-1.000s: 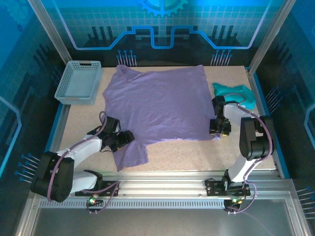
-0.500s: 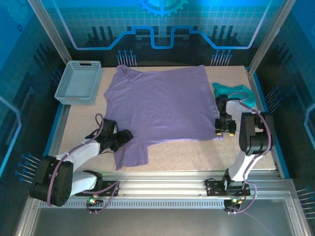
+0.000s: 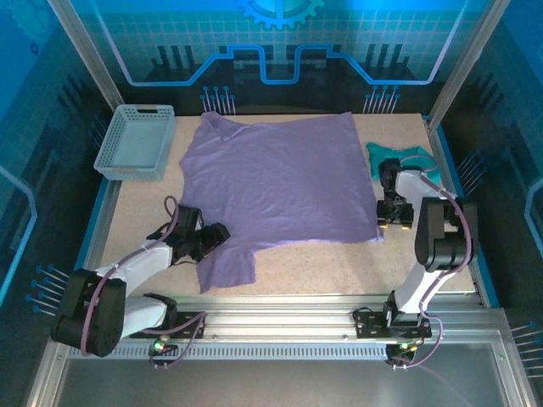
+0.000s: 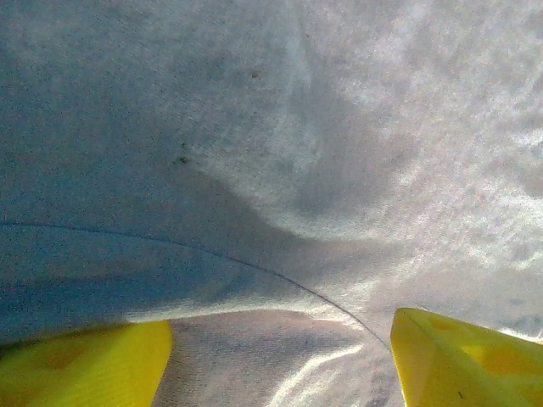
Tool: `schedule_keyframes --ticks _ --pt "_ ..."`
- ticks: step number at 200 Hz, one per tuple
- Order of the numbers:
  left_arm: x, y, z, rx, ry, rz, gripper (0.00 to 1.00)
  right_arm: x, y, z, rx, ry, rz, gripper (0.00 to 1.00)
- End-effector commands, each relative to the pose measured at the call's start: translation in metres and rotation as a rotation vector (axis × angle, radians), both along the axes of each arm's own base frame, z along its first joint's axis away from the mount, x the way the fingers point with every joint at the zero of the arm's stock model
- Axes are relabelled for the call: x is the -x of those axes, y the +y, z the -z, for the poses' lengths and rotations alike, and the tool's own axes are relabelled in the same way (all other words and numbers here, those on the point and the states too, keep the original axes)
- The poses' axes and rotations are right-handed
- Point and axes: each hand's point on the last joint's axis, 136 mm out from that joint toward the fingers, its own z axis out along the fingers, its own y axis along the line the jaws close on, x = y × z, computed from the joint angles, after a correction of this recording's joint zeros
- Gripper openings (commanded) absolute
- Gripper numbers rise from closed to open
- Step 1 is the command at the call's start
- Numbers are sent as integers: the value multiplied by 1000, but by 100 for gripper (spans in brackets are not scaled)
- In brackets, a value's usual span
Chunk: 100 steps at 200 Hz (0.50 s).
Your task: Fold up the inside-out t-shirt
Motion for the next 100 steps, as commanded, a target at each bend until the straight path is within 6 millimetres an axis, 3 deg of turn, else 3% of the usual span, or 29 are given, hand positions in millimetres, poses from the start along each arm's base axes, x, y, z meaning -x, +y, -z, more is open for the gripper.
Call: schedule_keyframes --ticks 1,28,48,72,100 --pt "17 17 13 -83 80 -10 75 10 41 -3 -225 -83 20 49" --pt "-6 13 -32 -73 -43 3 76 27 42 7 -281 -92 68 47" --pt "-11 11 -55 -67 -90 12 77 30 44 16 -355 -94 93 44" --pt "-6 12 -64 -70 -87 22 77 27 47 25 -396 -85 100 44" --pt "8 13 -59 -69 -47 25 77 24 42 32 -396 -71 112 41"
